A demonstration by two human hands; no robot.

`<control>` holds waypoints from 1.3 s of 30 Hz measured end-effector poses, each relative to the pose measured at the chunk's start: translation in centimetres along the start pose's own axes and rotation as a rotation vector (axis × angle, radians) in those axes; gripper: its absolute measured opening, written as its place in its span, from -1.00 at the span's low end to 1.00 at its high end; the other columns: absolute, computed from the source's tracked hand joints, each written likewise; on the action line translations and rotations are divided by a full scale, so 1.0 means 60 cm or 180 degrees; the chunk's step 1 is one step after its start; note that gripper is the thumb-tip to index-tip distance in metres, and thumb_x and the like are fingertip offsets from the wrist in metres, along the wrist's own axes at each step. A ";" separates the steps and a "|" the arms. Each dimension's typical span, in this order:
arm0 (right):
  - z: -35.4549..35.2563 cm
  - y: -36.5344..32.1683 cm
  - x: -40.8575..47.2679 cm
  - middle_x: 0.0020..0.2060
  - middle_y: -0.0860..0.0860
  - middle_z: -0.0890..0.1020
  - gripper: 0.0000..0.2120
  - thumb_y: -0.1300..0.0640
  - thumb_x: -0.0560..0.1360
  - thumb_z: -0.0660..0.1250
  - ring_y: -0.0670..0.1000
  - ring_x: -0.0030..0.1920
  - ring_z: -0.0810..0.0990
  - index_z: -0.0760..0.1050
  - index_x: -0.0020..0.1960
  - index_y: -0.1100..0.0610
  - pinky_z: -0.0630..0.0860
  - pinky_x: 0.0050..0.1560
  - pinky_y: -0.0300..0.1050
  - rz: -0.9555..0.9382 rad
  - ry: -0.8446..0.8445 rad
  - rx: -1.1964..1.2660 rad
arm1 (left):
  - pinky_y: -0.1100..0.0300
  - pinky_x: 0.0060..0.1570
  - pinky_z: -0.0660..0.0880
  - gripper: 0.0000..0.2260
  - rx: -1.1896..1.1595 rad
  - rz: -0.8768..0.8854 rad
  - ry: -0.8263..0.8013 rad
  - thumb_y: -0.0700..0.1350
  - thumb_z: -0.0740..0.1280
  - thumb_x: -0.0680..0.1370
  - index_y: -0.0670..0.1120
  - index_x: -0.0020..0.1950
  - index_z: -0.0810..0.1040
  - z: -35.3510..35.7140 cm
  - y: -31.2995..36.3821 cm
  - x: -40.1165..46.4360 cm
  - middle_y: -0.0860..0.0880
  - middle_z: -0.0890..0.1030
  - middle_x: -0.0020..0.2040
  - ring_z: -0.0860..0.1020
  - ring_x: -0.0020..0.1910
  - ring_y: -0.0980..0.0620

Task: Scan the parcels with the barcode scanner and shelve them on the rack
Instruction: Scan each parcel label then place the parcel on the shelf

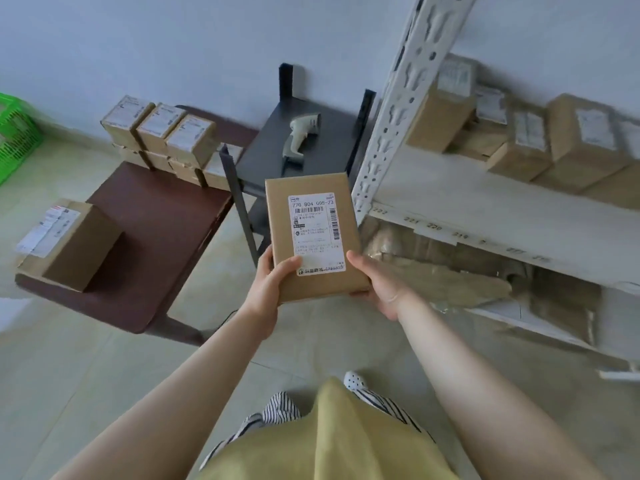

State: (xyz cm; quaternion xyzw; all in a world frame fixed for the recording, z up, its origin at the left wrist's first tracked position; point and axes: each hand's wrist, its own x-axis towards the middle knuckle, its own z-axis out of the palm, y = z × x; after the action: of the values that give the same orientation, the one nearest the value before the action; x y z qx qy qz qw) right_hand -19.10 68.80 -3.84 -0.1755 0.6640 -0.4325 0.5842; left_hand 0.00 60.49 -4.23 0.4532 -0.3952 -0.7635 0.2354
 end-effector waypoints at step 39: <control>-1.023 0.107 -0.305 0.23 0.04 0.65 -0.43 -0.20 0.51 0.36 0.05 0.26 0.60 0.46 0.39 0.11 0.55 0.23 0.08 -0.0422 0.1786 0.1353 | 0.02 0.17 0.58 -0.07 0.1100 -0.0552 -0.1880 0.14 0.55 0.24 0.08 0.56 0.27 1.092 -0.245 0.115 0.04 0.70 0.12 0.71 -0.03 0.12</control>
State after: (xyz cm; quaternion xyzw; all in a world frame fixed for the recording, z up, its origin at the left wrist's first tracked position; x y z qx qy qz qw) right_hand -69.59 108.60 -0.90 0.0328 0.6809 -0.6293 0.3733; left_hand -60.87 89.60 -1.61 0.2779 -0.5296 -0.8007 -0.0349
